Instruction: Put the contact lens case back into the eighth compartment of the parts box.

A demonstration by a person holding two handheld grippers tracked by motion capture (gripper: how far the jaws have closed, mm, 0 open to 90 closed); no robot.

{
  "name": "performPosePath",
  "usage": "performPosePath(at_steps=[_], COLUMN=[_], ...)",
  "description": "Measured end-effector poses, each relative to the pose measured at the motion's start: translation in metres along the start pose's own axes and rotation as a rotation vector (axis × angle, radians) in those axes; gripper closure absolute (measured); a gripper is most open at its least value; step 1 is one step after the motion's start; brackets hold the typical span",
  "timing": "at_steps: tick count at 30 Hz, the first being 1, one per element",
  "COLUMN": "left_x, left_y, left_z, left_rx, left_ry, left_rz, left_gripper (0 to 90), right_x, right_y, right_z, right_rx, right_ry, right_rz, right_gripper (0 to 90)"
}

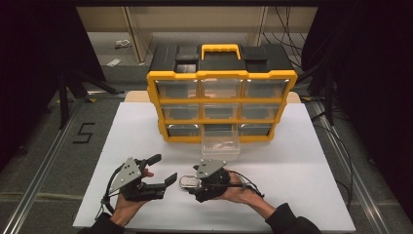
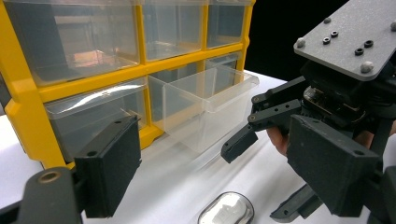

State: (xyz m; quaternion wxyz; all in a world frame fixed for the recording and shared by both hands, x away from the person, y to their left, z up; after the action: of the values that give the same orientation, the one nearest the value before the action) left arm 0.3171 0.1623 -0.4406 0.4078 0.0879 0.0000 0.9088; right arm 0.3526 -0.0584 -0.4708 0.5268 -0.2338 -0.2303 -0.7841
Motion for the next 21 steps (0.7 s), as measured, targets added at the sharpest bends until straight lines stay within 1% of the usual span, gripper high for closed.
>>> performPosePath(at_steps=[9,11,14,21], left_x=[0.001,0.001,0.002,0.004], left_y=[0.0,0.0,0.001,0.0], left_z=[0.0,0.0,0.001,0.001], left_rx=[-0.001,0.0,-0.011,-0.006], left_ry=[0.002,0.004,0.004,0.01], left_rz=[0.0,0.0,-0.001,0.0], left_gripper=[17.6,17.6,17.6,17.6], right_x=[-0.005,-0.009,-0.013,-0.02], right_y=[0.002,0.001,0.0,-0.001], right_z=[0.0,0.0,-0.001,-0.002], right_rx=[-0.011,-0.006,-0.003,0.0], right_ry=[-0.008,-0.016,-0.03,-0.053], right_rz=[0.006,0.01,0.014,0.024], right_gripper=[28.8,29.0,29.1,29.4])
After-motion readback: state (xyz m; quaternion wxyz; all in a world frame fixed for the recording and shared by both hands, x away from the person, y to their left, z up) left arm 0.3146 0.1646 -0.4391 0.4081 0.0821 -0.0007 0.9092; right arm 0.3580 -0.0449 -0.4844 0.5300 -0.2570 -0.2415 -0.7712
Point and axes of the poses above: each handheld gripper's, and its own axes: x roughly backward along the jaws, z roughly out of its top, y roughly to its right, the point moved 2 cm from there along -x, roughly forward along the jaws, and after that the axes turned 1 degree about y, right-handed, at the moved point
